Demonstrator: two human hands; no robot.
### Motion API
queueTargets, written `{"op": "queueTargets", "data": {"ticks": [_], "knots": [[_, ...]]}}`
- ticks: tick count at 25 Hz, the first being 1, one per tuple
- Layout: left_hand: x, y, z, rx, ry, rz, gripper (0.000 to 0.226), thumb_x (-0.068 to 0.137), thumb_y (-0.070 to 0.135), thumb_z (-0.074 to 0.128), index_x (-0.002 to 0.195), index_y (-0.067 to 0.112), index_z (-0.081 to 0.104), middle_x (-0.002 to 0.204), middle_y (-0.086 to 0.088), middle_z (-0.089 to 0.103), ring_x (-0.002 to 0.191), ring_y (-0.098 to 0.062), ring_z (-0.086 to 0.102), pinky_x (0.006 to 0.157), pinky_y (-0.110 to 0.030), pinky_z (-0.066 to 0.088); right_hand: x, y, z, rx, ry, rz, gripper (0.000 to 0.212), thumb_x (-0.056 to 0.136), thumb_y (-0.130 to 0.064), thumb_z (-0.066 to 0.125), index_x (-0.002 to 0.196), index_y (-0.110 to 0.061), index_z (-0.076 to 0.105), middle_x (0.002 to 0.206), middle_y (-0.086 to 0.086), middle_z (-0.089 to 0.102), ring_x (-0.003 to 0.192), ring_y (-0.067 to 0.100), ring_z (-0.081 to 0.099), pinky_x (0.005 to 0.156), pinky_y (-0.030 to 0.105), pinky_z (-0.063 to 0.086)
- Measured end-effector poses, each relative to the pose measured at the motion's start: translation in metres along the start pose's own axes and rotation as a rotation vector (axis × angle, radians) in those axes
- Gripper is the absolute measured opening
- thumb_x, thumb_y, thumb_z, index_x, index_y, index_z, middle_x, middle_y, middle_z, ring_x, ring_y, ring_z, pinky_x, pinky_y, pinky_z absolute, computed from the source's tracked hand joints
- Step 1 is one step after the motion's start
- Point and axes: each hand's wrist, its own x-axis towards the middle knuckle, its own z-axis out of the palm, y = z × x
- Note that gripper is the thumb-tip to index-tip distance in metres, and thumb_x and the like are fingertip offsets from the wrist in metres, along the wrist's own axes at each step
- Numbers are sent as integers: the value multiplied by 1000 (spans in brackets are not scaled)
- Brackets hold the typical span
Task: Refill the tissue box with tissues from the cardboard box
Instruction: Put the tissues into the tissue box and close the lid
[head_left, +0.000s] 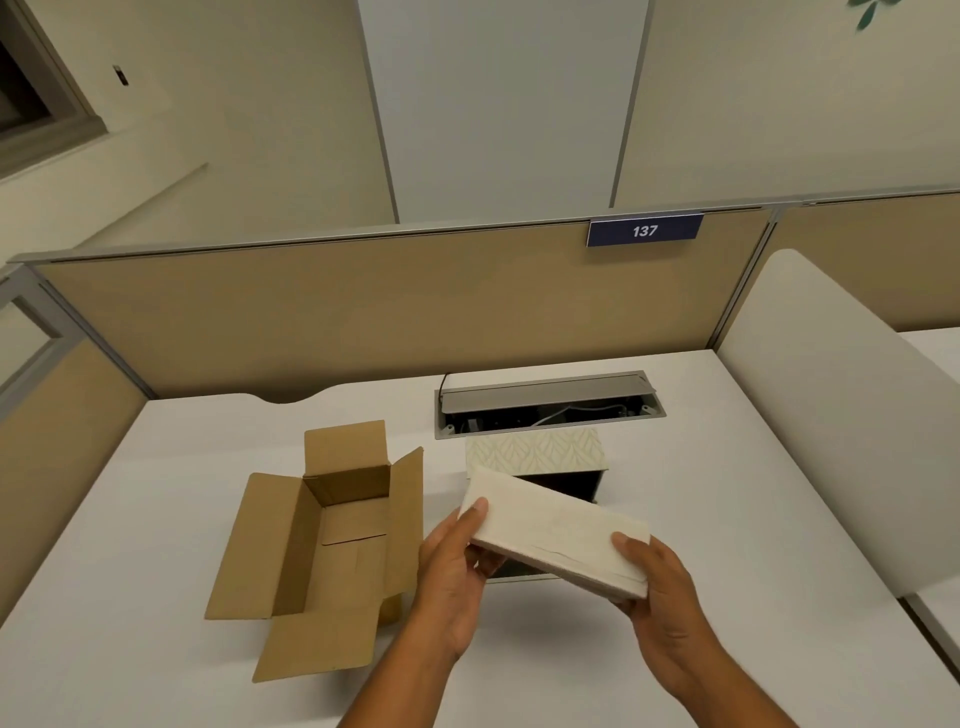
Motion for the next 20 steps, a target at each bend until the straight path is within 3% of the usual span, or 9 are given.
{"op": "queueTargets", "data": {"ticks": [3,6,10,14,18,20], "knots": [[3,-20,-2,153,13,-153,36,92,23,78,121,4,70,121,-22,72,112,-35,67,100,-51,57,26,-5,-24,-58,43,73,45,82,-27,80,120,-6,69,127,21,69,109,31,64,98,53,54],[19,-34,-2,272,99,-212,41,91,30,80,124,10,66,122,-19,69,114,-35,66,104,-54,56,52,-7,-32,-152,24,154,42,82,-30,82,116,-7,72,123,19,72,117,36,65,101,53,55],[42,-35,9,347,198,-226,43,93,33,75,127,11,61,119,-12,66,115,-33,63,107,-52,52,85,-4,-16,-248,45,201,46,90,-36,74,127,-10,63,125,13,66,115,31,62,96,48,57],[68,-26,29,372,244,-268,43,103,48,57,132,17,49,127,-7,54,120,-29,50,116,-49,42,109,-4,8,-361,89,220,50,99,-43,59,138,-12,53,130,9,60,119,30,57,109,52,49],[102,-24,37,464,308,-296,64,106,56,44,148,7,46,127,-7,51,116,-27,48,102,-41,41,131,-3,23,-446,79,229,52,102,-43,53,143,-12,49,139,9,56,125,31,52,115,52,43],[117,-26,36,483,328,-312,66,106,56,43,151,7,43,139,-11,53,126,-31,50,105,-43,42,140,-2,28,-469,65,231,51,103,-43,50,143,-11,50,139,9,56,124,29,52,113,50,43]]}}
